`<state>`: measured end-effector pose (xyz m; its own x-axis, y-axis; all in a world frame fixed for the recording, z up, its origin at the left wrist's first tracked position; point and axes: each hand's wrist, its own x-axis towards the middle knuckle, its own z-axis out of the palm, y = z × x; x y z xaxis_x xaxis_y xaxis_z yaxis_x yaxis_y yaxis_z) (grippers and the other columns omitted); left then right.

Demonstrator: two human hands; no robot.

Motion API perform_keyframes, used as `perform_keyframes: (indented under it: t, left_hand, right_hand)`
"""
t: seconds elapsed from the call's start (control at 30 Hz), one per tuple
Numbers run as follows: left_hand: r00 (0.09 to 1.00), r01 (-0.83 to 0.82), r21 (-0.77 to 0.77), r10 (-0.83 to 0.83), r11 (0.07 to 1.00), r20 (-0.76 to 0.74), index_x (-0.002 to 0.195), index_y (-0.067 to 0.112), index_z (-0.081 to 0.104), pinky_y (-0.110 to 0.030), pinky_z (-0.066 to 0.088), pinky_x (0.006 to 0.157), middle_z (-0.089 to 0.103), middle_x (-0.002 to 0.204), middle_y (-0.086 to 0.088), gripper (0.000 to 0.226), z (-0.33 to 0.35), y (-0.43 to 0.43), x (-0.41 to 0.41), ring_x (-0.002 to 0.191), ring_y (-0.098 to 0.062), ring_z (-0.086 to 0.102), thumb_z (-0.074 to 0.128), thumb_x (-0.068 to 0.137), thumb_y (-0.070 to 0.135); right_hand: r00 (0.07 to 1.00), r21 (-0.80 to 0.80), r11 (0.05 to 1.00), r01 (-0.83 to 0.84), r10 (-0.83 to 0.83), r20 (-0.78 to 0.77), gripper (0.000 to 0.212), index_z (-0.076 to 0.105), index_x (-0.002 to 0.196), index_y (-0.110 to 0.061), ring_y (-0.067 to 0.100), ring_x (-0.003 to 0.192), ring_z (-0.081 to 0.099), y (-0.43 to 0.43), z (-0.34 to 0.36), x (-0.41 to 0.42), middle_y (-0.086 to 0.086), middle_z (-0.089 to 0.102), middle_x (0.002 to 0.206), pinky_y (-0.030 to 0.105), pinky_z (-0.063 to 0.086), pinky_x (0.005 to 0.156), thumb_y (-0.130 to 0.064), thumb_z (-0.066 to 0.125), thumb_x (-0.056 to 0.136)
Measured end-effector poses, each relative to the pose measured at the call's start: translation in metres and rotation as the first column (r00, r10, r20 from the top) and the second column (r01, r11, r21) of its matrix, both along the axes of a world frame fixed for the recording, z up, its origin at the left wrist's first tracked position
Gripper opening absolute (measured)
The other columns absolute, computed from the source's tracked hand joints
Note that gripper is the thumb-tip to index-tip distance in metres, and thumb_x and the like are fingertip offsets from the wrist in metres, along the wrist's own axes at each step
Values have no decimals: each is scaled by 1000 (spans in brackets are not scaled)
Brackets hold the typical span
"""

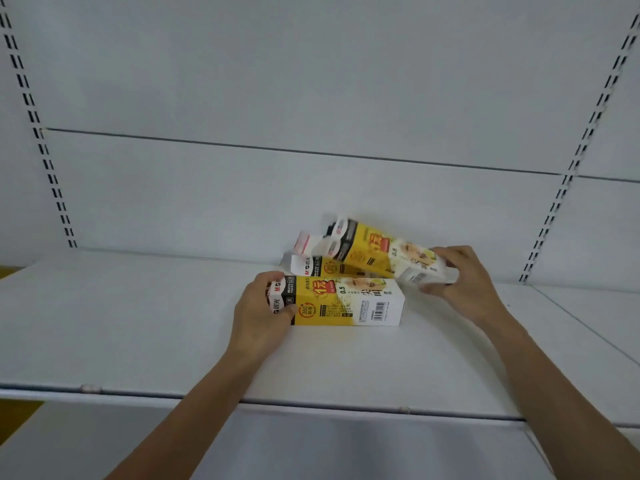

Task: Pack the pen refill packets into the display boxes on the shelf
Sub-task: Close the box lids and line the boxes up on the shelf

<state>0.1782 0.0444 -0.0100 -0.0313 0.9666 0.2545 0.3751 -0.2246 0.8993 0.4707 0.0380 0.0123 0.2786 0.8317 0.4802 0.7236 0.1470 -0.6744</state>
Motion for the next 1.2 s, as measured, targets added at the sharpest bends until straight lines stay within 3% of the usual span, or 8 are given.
perform_keyframes:
  t: [0.1,0.23,0.33,0.43,0.6,0.87,1.0,1.2]
  left_hand:
    - [999,-12,38,13,999,-48,115,15,51,-14,38,82,56,110,-3,38,4,-3,2,97,-12,52,62,80,2]
    - [993,-61,266,87,962,-86,136,22,34,-18,24,99,32,144,-2,61,15,-11,10,130,-14,30,64,82,19]
    - [981,102,239,-137,966,134,141,36,14,-20,40,84,39,131,11,80,42,-28,24,108,-5,46,66,79,33]
    - [916,176,177,-227,968,332,138,42,3,-26,47,75,52,106,18,88,61,-31,33,85,5,56,67,77,36]
    - [938,188,282,-257,941,231,122,57,14,-16,52,62,56,92,21,89,62,-28,12,78,-1,65,74,73,12]
    - [901,430,345,-420,834,-106,114,57,27,-17,53,63,59,99,14,85,76,-31,-7,85,-3,64,76,67,4]
    - [882,468,314,-458,826,-111,114,50,30,-19,54,66,57,98,17,78,76,-27,-10,88,-3,63,77,68,9]
    - [889,442,297,-458,846,-18,121,61,5,-14,52,67,61,102,18,89,56,-32,-4,92,1,63,66,79,13]
  right_hand:
    - [984,54,996,71,-61,-169,57,53,117,-13,16,107,52,-6,7,0,0,46,115,18,40,79,-7,80,68]
    - [982,103,994,27,-7,-187,51,49,106,-17,11,97,56,-26,17,-31,0,57,109,12,44,60,-11,81,66]
    - [981,108,990,-94,111,-158,51,48,97,-19,-9,83,57,-51,14,-69,-8,57,95,11,49,56,-11,84,62]
    - [984,56,983,-175,177,-35,59,43,101,-24,-11,89,53,-71,-2,-107,-13,53,102,8,46,63,-24,85,59]
    - [923,-70,923,-378,382,47,75,36,120,-43,-9,114,41,-86,2,-123,-31,41,122,8,36,87,-70,64,56]
    - [761,259,816,-516,576,-299,22,59,110,-39,1,116,52,-52,76,-140,-14,57,124,23,52,85,-35,45,95]
    - [685,263,782,-565,622,-379,25,67,93,-16,0,89,64,-43,84,-151,-7,68,97,17,51,65,-19,42,97]
    - [684,341,773,-534,633,-364,10,58,83,-12,17,88,66,-36,91,-147,1,66,90,34,54,78,-3,58,86]
